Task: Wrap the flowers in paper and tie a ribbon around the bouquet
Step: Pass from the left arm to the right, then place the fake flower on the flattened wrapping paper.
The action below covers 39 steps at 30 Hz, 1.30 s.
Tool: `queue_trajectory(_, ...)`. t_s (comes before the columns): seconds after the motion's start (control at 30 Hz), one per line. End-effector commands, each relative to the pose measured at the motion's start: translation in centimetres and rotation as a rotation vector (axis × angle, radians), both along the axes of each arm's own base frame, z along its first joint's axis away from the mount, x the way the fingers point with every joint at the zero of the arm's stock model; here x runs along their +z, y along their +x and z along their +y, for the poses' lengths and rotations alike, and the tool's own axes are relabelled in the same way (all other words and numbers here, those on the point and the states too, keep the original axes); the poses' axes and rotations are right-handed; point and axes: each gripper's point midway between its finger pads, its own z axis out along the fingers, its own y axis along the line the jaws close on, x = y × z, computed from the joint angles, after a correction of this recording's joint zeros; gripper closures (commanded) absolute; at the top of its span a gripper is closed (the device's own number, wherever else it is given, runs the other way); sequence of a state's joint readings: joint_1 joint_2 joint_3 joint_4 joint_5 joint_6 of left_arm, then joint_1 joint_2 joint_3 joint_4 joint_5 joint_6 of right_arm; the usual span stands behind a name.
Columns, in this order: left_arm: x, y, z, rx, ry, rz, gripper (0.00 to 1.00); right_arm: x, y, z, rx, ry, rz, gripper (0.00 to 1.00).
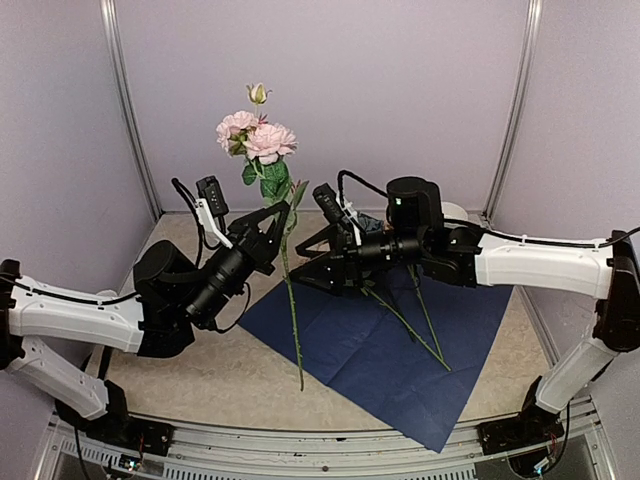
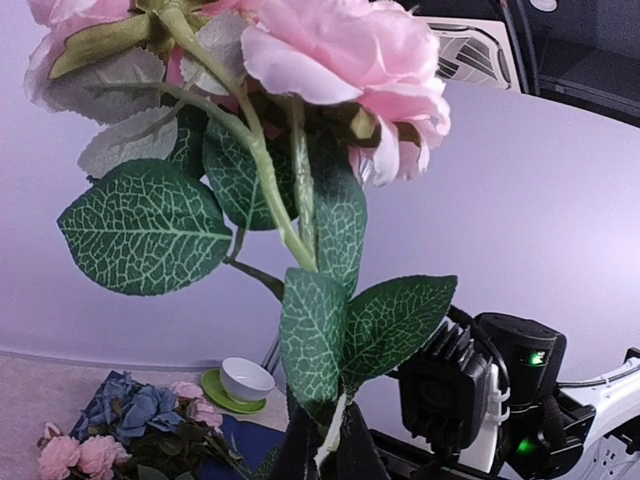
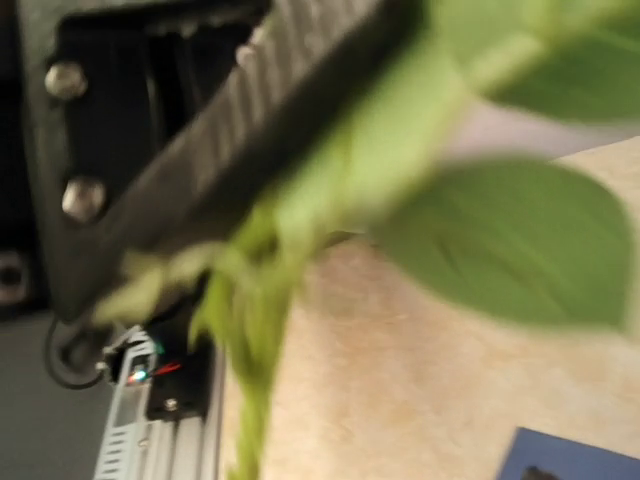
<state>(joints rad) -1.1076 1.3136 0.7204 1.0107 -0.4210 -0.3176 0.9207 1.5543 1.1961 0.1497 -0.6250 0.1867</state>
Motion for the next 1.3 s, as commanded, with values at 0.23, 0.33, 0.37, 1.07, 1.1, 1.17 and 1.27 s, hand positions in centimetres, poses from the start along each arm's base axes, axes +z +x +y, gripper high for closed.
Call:
queue_trajectory(0.23,1.9,-2.9,-3.6,-0.244,-0.107,-0.142,1.0,0.1,0.0,0.7,0.035,0.042,0.011,0.76)
queue_trajectory(0.33,1.3,-2.5,-3.6,-0.251,-0.122,-0.112,1.0,-0.5,2.0,-0.1,-0.081,0.003,0.033,1.0)
queue_trajectory(0.37,1.0,-2.2,-3.6,-0.241,-0.115,-0.098,0.85,-0.9,2.9,-0.7,-0.126,-0.02,0.045,1.0)
queue_trajectory(1.07,-14.6,6.7,-2.5,0.206,0.475,0.322,0.01,-20.1,16.2,-17.5,-0.808,-1.128,0.212,1.0)
queue_trajectory(1.1,-14.7,6.7,-2.6,0.204,0.48,0.324,0.01,-20.1,16.6,-17.3,-0.819,-1.105,0.223,1.0)
queue_trajectory(1.17,-15.0,6.8,-2.7,0.205,0.488,0.328,0.01,-19.9,17.0,-16.7,-0.819,-1.061,0.234,1.0)
queue_trajectory(1.27,-15.6,7.0,-2.5,0.213,0.501,0.335,0.01,-19.9,17.3,-15.8,-0.797,-1.018,0.238,1.0)
